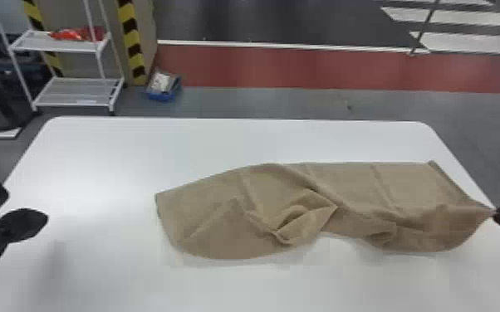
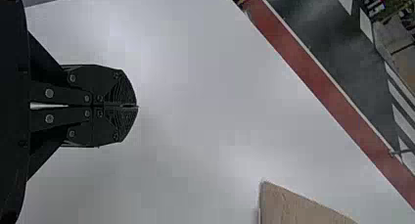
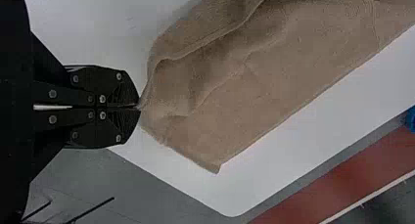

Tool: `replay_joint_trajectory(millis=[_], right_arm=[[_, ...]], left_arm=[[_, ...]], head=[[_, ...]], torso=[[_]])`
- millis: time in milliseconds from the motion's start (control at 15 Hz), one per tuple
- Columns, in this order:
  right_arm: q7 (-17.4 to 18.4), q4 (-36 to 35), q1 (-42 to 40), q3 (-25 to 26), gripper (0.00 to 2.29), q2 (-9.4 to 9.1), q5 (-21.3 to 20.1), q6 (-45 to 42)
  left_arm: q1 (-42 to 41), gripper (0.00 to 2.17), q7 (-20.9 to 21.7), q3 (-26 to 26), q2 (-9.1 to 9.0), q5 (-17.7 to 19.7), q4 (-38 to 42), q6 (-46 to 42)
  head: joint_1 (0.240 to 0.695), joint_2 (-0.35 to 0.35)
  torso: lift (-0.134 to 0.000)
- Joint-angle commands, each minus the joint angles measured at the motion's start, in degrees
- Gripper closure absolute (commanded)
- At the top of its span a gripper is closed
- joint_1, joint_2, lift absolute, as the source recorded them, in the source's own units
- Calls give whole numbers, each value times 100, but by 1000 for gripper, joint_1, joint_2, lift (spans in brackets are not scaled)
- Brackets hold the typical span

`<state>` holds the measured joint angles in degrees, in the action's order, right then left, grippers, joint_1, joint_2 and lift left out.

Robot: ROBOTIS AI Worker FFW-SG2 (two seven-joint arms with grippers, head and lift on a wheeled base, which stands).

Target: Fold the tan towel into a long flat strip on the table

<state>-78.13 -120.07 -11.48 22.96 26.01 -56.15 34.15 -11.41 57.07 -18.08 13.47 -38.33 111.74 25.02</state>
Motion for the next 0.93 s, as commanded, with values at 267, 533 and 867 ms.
replay_joint_trajectory(millis=[267,533,867], right_arm=[[-19,212,14,85,1423,-43,60,-184],[-19,45,-285,6,1423,-193,-142,-378],[-19,-122,-619,-20,1423,-395,-221,-835]], left_arm=[[7,2128,-55,59,7,-25,76,-9],[-107,1524,-855,366,-20,889,85,26],[-107,525,-1180,1034,-213,1091,243,-27]], head=[[695,-166],[695,-153],[695,-216]], torso=[[-123],[-123],[-123]])
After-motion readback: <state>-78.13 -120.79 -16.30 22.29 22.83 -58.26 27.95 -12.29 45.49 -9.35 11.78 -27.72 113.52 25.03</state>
